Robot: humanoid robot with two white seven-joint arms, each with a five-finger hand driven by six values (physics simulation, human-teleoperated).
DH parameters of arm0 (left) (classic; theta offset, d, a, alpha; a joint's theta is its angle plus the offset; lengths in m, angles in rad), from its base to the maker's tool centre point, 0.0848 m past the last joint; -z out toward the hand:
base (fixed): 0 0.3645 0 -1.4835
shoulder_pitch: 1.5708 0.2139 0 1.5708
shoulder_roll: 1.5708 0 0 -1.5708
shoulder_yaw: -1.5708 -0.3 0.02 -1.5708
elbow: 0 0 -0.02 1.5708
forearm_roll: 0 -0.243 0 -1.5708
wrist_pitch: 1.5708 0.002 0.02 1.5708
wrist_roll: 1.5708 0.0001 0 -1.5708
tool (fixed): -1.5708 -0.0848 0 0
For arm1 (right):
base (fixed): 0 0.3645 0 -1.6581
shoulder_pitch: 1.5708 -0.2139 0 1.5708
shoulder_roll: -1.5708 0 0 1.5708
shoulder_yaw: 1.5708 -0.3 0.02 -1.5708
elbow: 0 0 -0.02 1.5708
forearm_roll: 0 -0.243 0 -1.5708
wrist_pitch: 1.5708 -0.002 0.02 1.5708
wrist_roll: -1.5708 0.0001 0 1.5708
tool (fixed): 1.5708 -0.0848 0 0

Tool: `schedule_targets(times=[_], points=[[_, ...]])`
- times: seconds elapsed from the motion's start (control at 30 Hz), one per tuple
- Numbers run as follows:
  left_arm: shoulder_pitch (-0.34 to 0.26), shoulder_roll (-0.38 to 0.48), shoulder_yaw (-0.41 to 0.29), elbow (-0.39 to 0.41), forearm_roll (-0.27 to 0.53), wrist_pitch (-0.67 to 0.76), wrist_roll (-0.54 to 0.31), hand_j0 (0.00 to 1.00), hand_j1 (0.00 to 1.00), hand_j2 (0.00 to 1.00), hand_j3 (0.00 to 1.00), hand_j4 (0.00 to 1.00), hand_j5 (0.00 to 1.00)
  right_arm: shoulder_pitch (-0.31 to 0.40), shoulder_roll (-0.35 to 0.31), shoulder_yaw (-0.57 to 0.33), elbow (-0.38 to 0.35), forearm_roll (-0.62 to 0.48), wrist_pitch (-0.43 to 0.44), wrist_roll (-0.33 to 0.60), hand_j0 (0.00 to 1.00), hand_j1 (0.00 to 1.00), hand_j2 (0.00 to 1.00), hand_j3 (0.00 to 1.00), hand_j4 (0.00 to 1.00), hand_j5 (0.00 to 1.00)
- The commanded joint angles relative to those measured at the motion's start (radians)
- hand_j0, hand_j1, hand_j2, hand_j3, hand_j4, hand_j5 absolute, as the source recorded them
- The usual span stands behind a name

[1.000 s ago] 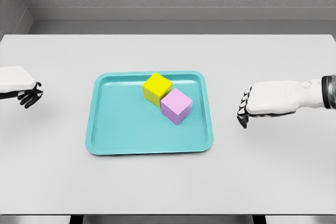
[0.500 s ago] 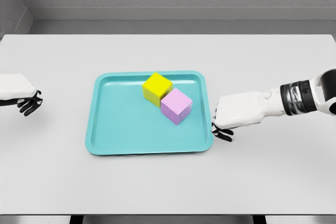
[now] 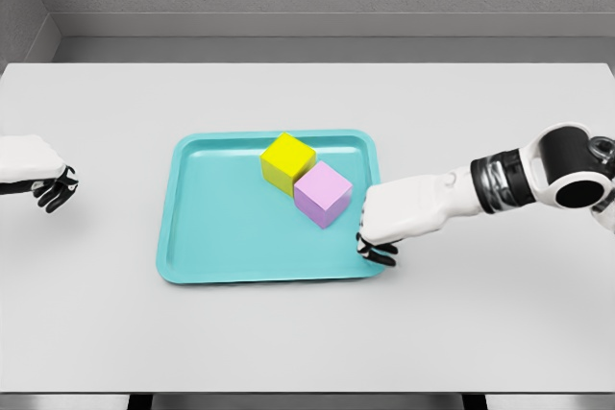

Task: Push two cubes

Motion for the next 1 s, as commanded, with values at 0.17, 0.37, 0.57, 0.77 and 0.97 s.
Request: schedule_targets(times=[0.17, 0.37, 0.57, 0.77, 0.97], points=[[0.0, 0.0, 0.002, 0.03, 0.012, 0.002, 0.01, 0.46, 0.46, 0.46, 0.46, 0.46, 0.46, -0.017, 0.078, 0.064, 0.101, 0.001, 0.002, 0.0, 0.13, 0.13, 0.13, 0.13, 0.13, 0.13], [0.0, 0.0, 0.001, 0.03, 0.012, 0.002, 0.01, 0.47, 0.47, 0.47, 0.47, 0.47, 0.47, -0.017, 0.095, 0.068, 0.153, 0.011, 0.002, 0.0, 0.13, 0.13, 0.13, 0.13, 0.13, 0.13], [0.0, 0.0, 0.001, 0.03, 0.012, 0.002, 0.009, 0.47, 0.47, 0.47, 0.47, 0.47, 0.47, -0.023, 0.122, 0.074, 0.192, 0.011, 0.002, 0.0, 0.13, 0.13, 0.13, 0.13, 0.13, 0.13], [0.003, 0.0, 0.002, 0.03, 0.012, 0.002, 0.009, 0.47, 0.47, 0.47, 0.47, 0.47, 0.47, -0.032, 0.145, 0.082, 0.239, 0.011, 0.002, 0.0, 0.13, 0.13, 0.13, 0.13, 0.13, 0.13], [0.003, 0.001, 0.002, 0.03, 0.012, 0.002, 0.009, 0.47, 0.47, 0.47, 0.47, 0.47, 0.47, -0.037, 0.167, 0.088, 0.245, 0.011, 0.002, 0.0, 0.13, 0.13, 0.13, 0.13, 0.13, 0.13]])
